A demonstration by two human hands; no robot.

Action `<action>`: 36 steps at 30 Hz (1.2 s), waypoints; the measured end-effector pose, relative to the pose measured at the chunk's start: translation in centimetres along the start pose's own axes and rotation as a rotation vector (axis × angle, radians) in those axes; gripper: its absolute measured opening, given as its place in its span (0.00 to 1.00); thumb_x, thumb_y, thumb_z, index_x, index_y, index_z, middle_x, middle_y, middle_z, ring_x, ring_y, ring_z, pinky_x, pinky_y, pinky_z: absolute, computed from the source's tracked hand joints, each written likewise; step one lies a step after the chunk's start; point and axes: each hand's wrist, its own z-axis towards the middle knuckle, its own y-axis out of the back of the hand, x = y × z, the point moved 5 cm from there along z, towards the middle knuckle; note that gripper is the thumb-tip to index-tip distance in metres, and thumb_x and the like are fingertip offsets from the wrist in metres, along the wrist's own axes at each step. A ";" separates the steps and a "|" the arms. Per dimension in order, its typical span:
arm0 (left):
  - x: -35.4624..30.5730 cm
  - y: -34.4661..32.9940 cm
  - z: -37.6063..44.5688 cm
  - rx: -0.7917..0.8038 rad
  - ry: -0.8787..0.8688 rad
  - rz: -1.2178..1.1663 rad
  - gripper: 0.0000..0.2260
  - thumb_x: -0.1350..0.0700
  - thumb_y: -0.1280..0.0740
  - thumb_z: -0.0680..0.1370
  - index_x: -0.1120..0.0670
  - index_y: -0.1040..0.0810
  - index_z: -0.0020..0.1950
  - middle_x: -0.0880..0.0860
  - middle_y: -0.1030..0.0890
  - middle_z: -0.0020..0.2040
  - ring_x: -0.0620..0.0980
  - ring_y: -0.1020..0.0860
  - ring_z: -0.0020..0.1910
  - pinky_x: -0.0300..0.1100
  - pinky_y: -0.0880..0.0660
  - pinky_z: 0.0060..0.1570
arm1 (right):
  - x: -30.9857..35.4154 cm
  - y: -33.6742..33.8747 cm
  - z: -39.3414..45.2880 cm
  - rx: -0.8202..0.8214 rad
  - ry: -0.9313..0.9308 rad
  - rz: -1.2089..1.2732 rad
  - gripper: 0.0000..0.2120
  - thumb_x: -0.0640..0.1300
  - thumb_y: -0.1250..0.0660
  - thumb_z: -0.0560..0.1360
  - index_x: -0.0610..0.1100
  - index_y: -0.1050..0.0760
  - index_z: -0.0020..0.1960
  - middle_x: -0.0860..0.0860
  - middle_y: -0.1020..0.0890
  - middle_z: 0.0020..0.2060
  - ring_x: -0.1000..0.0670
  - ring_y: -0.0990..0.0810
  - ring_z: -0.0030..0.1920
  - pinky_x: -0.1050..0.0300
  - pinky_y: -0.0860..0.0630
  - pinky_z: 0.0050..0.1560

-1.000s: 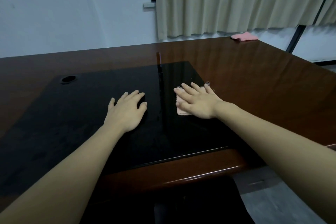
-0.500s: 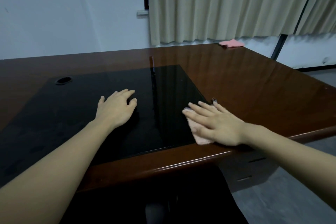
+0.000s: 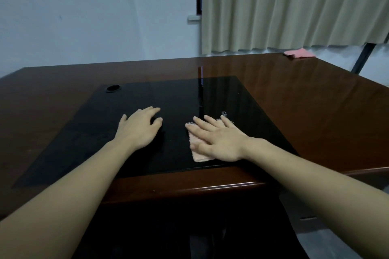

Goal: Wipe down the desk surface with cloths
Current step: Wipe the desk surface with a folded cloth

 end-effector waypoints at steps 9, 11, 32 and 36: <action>-7.4 -1.1 -1.8 0.044 -0.214 0.099 0.24 0.43 0.47 0.85 0.44 0.41 0.81 0.46 0.44 0.82 0.53 0.48 0.82 0.63 0.56 0.78 | -7.4 3.3 -2.5 -0.158 -0.138 0.077 0.31 0.65 0.47 0.82 0.58 0.48 0.82 0.56 0.47 0.82 0.53 0.55 0.82 0.42 0.56 0.80; -11.0 -2.5 -2.4 0.104 -0.289 0.100 0.25 0.44 0.48 0.84 0.44 0.43 0.82 0.46 0.46 0.83 0.53 0.51 0.82 0.62 0.58 0.78 | -9.5 3.4 -3.7 -0.201 -0.208 0.135 0.30 0.64 0.46 0.82 0.56 0.43 0.81 0.55 0.43 0.81 0.52 0.52 0.82 0.41 0.53 0.80; -7.5 -3.6 -3.7 0.227 -0.256 0.264 0.28 0.40 0.55 0.85 0.45 0.59 0.83 0.49 0.60 0.83 0.51 0.59 0.82 0.54 0.60 0.78 | -7.4 1.7 -5.4 -0.222 -0.197 0.128 0.25 0.59 0.45 0.84 0.57 0.39 0.80 0.57 0.42 0.81 0.50 0.51 0.82 0.41 0.52 0.80; -11.7 -5.1 -6.7 0.251 -0.375 0.207 0.28 0.37 0.55 0.84 0.42 0.59 0.82 0.44 0.62 0.82 0.48 0.62 0.81 0.53 0.64 0.79 | -8.1 0.9 -5.4 -0.199 -0.236 0.110 0.25 0.59 0.46 0.84 0.57 0.40 0.80 0.56 0.43 0.81 0.49 0.49 0.82 0.41 0.51 0.80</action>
